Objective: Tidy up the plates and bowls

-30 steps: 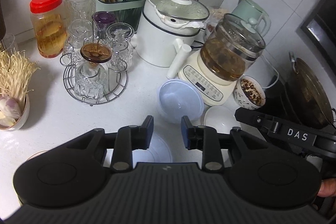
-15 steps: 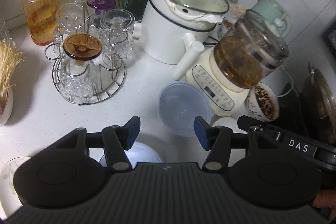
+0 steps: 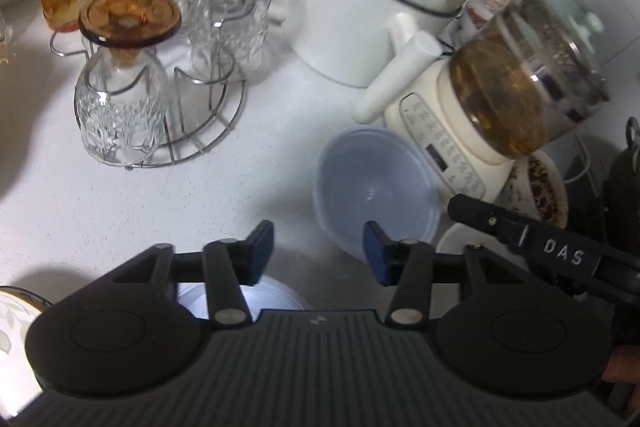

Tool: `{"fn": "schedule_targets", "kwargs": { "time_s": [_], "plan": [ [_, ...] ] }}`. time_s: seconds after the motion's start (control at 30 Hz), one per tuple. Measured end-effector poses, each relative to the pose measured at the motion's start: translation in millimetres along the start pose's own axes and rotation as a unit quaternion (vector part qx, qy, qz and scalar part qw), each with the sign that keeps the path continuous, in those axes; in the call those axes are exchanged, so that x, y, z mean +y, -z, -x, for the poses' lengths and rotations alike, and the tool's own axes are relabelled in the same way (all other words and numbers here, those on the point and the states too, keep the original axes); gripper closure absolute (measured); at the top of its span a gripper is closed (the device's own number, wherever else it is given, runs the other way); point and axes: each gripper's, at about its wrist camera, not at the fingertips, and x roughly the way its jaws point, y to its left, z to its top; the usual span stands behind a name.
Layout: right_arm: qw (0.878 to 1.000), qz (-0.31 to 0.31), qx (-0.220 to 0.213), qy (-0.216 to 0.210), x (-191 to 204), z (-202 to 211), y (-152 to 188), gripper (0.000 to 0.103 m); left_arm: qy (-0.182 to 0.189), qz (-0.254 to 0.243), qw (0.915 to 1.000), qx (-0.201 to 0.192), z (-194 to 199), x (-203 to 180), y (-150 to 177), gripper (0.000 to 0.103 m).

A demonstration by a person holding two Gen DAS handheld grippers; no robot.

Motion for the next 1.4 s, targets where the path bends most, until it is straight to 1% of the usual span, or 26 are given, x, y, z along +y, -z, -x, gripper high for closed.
{"fn": "schedule_targets", "kwargs": {
  "time_s": [0.1, 0.13, 0.17, 0.27, 0.37, 0.43, 0.53, 0.6, 0.63, 0.8, 0.93, 1.07, 1.3, 1.4],
  "plan": [
    [1.0, 0.011, 0.004, 0.009, 2, -8, -2, 0.075, 0.005, 0.008, 0.9999, -0.004, -5, 3, -3, 0.055],
    [1.0, 0.012, 0.006, 0.014, 2, -11, -2, 0.077, 0.006, 0.014, 0.9999, -0.007, -6, 4, -4, 0.055],
    [1.0, 0.01, 0.008, 0.022, 1, -13, -3, 0.081, 0.007, 0.016, 0.9998, -0.008, -8, 4, -6, 0.055],
    [0.999, 0.0, 0.014, 0.031, -4, -20, -2, 0.082, 0.006, 0.015, 0.9998, -0.007, -15, 3, -11, 0.056],
    [0.999, -0.005, 0.02, 0.03, -8, -27, -2, 0.082, 0.005, 0.015, 0.9999, -0.006, -22, 1, -15, 0.061],
    [0.999, 0.001, 0.021, 0.03, -8, -32, -2, 0.082, 0.001, 0.012, 0.9999, -0.005, -26, 0, -14, 0.066],
    [0.999, 0.007, 0.022, 0.031, -8, -36, -1, 0.083, 0.003, 0.019, 0.9998, 0.002, -34, 1, -13, 0.077],
    [0.999, 0.015, 0.022, 0.031, -7, -39, 0, 0.083, 0.004, 0.022, 0.9997, 0.004, -38, 1, -11, 0.089],
    [0.999, 0.015, 0.023, 0.028, -7, -40, 0, 0.085, 0.005, 0.022, 0.9997, 0.005, -40, 1, -10, 0.09],
    [0.999, 0.013, 0.028, 0.021, -11, -45, -1, 0.09, 0.002, 0.023, 0.9997, -0.003, -40, 1, -8, 0.091],
    [1.0, 0.006, 0.027, 0.012, -12, -41, -3, 0.09, 0.003, 0.028, 0.9996, -0.009, -36, 2, -8, 0.091],
    [1.0, -0.004, 0.026, -0.004, -13, -33, -3, 0.09, -0.004, 0.033, 0.9991, -0.025, -25, 0, -8, 0.091],
    [1.0, -0.017, 0.017, -0.017, -10, -12, 0, 0.09, 0.006, 0.042, 0.9987, -0.028, -1, 0, -4, 0.091],
    [0.999, -0.019, 0.009, -0.023, -5, -1, 0, 0.09, 0.007, 0.04, 0.9985, -0.038, 14, -2, -1, 0.091]
  ]
}}
